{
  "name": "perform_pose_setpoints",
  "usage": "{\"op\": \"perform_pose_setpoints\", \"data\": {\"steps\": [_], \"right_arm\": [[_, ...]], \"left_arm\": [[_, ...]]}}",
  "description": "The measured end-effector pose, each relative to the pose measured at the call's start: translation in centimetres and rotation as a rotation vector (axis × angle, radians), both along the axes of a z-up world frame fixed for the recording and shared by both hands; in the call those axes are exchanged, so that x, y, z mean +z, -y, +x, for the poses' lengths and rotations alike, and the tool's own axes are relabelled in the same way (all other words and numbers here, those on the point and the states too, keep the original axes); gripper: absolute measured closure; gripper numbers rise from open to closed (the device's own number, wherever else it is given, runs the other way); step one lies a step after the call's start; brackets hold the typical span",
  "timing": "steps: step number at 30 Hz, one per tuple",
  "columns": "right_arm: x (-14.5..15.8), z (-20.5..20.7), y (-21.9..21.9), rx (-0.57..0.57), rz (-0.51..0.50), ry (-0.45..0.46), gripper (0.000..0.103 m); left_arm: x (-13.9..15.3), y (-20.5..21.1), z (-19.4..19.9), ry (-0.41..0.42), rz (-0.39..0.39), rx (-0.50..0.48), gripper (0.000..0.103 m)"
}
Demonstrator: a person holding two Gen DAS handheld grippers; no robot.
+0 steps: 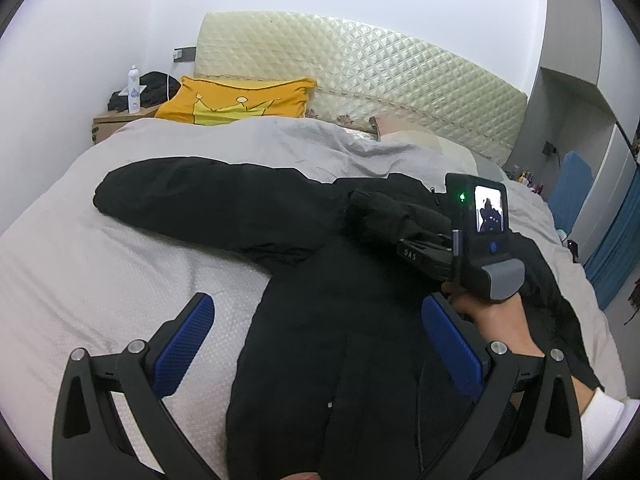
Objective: Fold large clothes
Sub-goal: 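Lay the sleeve on the jacket body, open the right gripper, withdraw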
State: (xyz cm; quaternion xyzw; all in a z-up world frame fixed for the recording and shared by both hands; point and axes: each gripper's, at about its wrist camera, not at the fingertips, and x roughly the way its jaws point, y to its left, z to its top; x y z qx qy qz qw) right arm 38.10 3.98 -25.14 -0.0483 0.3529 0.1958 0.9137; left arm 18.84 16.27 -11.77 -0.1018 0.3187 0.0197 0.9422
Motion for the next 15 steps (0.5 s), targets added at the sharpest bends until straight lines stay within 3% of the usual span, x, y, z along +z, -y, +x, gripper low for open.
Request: {"op": "perform_pose_setpoints", "data": {"steps": [1,3,5,11,15], "right_arm": [[0.4,0.1,0.4,0.014,0.019,-0.013,0.065],[1.1,-0.2,0.9,0.042,0.02,-0.026,0.045],[1.7,-0.8,1.1,0.081,0.036,-0.038,0.032],[4.6,-4.5,4.5,0.159,0.071,-0.001,0.029],[6.9,-6.1,9.2,0.122,0.132,0.04,0.029]], "left_arm": [[0.0,0.0,0.0,0.001,-0.006,-0.003,0.0],[-0.1,0.2,0.1,0.0,-0.002,-0.006,0.0],[0.0,0.5,0.0,0.003,0.008,-0.011,0.0],[0.3,1.1,-0.2,0.019,0.004,-0.029,0.0],[0.5,0.8,-0.4,0.026,-0.083,-0.054,0.0]]}}
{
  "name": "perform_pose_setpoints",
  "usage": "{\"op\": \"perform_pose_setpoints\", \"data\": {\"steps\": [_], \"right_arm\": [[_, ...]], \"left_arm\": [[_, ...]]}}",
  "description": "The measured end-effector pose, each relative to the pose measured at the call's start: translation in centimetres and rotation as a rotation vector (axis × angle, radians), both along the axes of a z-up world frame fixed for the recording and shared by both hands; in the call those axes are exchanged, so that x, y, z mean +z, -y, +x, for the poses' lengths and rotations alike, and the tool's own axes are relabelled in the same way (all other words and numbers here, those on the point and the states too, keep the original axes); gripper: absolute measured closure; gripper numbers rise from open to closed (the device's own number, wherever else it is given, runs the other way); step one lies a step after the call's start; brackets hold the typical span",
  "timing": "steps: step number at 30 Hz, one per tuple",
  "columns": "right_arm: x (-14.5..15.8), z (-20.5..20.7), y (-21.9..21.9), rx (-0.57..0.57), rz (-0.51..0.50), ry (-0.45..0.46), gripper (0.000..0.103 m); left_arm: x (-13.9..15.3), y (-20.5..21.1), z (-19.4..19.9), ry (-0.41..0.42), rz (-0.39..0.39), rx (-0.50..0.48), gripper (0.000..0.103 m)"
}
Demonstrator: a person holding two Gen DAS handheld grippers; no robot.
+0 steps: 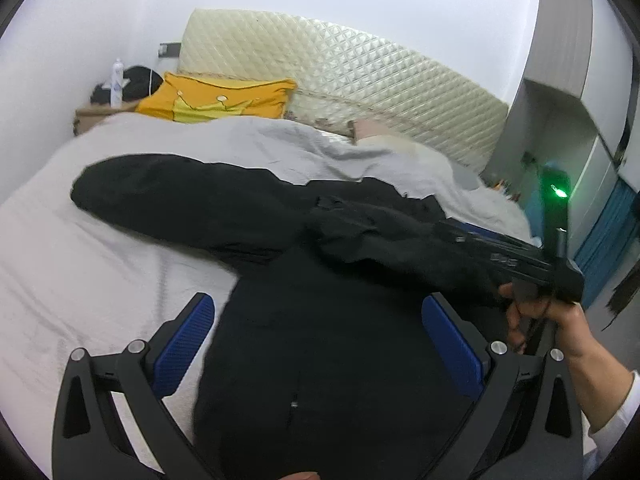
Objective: Fold large clothes
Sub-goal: 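Lay the sleeve on the jacket body, open the right gripper, withdraw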
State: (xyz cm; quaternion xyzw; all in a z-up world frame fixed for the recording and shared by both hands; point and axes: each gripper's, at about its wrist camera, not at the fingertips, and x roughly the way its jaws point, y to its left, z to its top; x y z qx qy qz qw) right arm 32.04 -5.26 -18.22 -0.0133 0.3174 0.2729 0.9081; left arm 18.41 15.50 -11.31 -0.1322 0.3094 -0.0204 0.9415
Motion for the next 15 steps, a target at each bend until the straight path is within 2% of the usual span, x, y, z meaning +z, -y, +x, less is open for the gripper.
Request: {"op": "perform_pose_setpoints", "data": {"steps": [5,8,15], "right_arm": [[2.1,-1.2,5.4,-0.092,0.01,0.055,0.029],[2.6,-1.9,9.1,-0.156,0.025,0.046,0.029],[1.0,-3.6,18.5,-0.311,0.032,-0.001,0.029]], "left_arm": [[0.6,0.8,-0.5,0.015,0.024,0.007,0.0],[0.9,1.6,-0.9,0.031,0.048,0.004,0.0],[1.0,3.3,-0.7,0.042,0.074,-0.023,0.0]]}}
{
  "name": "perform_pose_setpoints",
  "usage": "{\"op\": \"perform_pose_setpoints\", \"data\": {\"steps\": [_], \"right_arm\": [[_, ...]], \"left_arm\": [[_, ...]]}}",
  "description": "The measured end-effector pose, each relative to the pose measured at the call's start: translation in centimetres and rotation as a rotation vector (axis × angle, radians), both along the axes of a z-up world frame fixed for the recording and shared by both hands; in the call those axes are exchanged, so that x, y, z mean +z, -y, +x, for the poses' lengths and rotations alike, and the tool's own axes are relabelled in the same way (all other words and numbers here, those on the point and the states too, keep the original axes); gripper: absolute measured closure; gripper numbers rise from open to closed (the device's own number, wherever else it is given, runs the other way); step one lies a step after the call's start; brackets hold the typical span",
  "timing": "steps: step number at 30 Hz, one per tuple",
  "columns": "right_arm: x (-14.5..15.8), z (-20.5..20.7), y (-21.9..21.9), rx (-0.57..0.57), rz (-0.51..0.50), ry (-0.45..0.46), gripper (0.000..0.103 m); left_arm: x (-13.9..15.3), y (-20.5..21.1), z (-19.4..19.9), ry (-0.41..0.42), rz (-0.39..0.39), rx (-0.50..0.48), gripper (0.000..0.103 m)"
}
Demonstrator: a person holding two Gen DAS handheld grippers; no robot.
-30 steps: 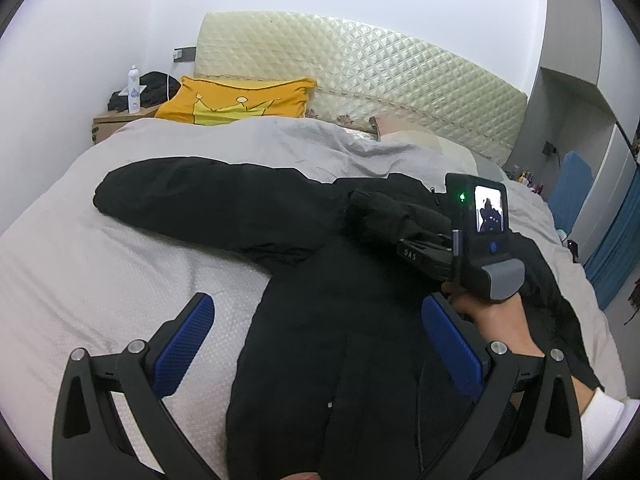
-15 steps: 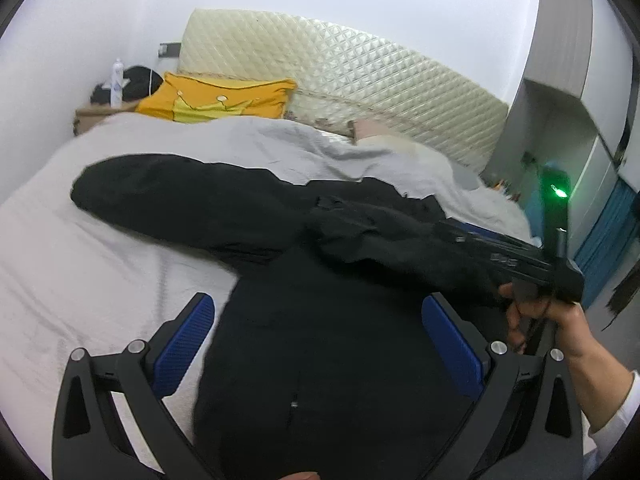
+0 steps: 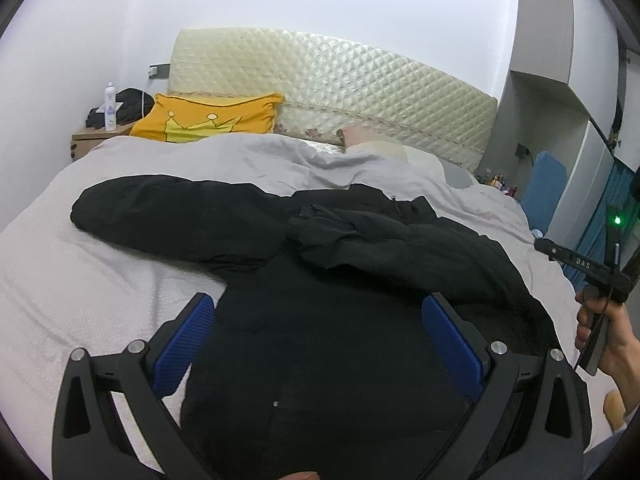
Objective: Fold large clothes
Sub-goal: 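Lay the sleeve on the jacket body, open the right gripper, withdraw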
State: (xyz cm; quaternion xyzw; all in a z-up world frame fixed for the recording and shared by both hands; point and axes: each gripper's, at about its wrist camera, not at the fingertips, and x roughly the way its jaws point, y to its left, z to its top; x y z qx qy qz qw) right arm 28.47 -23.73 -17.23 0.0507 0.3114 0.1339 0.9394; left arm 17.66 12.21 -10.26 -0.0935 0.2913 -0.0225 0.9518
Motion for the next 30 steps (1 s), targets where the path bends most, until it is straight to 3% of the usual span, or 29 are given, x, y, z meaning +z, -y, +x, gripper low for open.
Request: {"op": "perform_pose_setpoints", "data": {"steps": [5,10,14,17,21,30], "right_arm": [[-2.9,-0.7,3.4,-0.05,0.004,-0.038,0.03],[-6.7,0.3,4.3,-0.075,0.0,-0.138,0.035],[-9.8,1.9,3.5,-0.074,-0.068,-0.248,0.054],[-10.4,2.4,2.9,-0.081,-0.096,-0.23,0.056],[-10.0,2.3,2.7,-0.096,-0.093,-0.172,0.069],[-9.4,3.2,5.1,-0.203,-0.006,-0.104,0.072]], "left_arm": [[-0.2,1.0,-0.1,-0.007,0.006,-0.009,0.0],[-0.6,1.6,0.0,-0.033,-0.001,-0.004,0.0],[-0.8,2.4,0.2,-0.043,0.012,-0.008,0.0],[-1.0,3.0,0.3,-0.048,0.016,-0.012,0.0],[-0.9,3.7,0.4,-0.039,0.035,-0.012,0.0],[-0.5,5.6,0.9,-0.027,0.072,-0.02,0.0]]}}
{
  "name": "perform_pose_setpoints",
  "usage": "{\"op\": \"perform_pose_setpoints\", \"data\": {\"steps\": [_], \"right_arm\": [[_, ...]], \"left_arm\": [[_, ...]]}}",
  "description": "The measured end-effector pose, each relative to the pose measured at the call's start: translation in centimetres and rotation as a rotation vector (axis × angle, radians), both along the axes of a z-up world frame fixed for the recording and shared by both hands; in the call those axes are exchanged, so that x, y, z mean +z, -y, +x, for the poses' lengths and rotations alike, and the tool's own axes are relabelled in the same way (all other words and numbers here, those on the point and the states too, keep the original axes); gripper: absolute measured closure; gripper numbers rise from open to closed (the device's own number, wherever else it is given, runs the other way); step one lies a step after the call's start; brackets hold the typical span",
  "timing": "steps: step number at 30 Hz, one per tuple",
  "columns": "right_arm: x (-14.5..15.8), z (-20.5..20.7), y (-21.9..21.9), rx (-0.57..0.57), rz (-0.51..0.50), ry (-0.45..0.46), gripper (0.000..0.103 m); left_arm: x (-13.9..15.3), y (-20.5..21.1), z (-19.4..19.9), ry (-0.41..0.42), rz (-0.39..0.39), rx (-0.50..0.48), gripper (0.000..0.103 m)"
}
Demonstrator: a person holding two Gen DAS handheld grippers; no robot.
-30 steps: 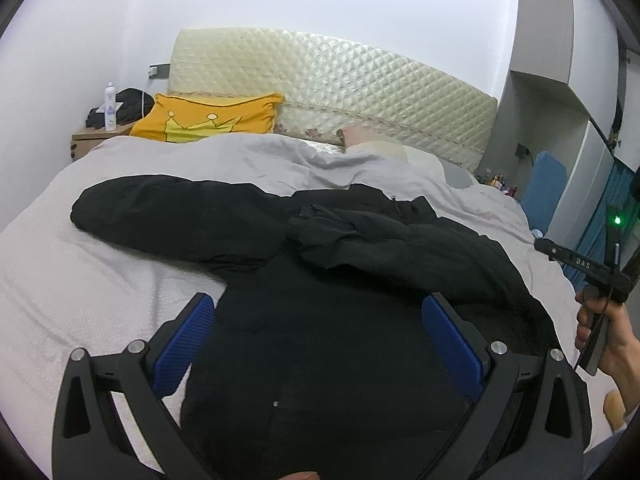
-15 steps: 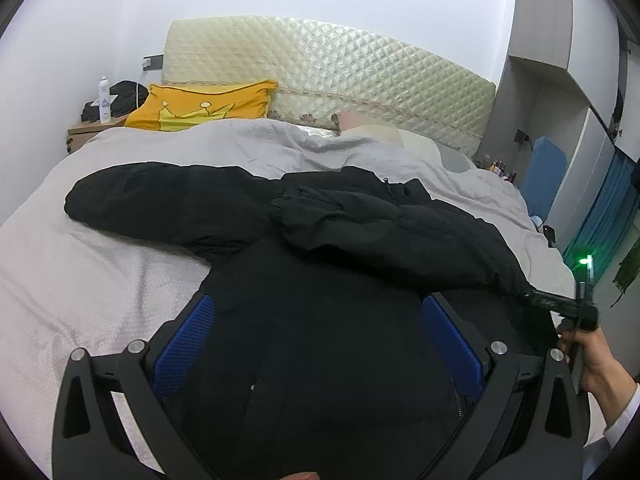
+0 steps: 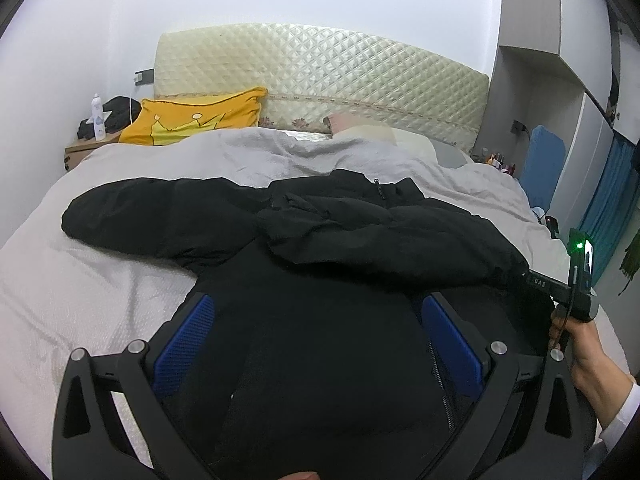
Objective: Fold large clothes
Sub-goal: 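Lay the sleeve on the jacket body, open the right gripper, withdraw, then move the left gripper toward the other sleeve cuff of the jacket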
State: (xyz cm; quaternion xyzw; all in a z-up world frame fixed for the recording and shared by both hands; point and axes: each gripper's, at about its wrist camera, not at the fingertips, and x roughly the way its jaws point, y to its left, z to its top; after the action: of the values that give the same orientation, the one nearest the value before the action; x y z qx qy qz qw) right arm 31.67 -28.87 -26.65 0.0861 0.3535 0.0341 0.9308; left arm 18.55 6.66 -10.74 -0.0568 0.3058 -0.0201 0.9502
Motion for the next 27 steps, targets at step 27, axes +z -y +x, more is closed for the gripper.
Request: {"op": "perform_pose_setpoints", "data": {"steps": [27], "right_arm": [[13.8,-12.0,-2.1,0.047,0.132,0.205,0.069]], "left_arm": [[4.7,3.3,-2.0,0.027,0.012,-0.006,0.0]]}}
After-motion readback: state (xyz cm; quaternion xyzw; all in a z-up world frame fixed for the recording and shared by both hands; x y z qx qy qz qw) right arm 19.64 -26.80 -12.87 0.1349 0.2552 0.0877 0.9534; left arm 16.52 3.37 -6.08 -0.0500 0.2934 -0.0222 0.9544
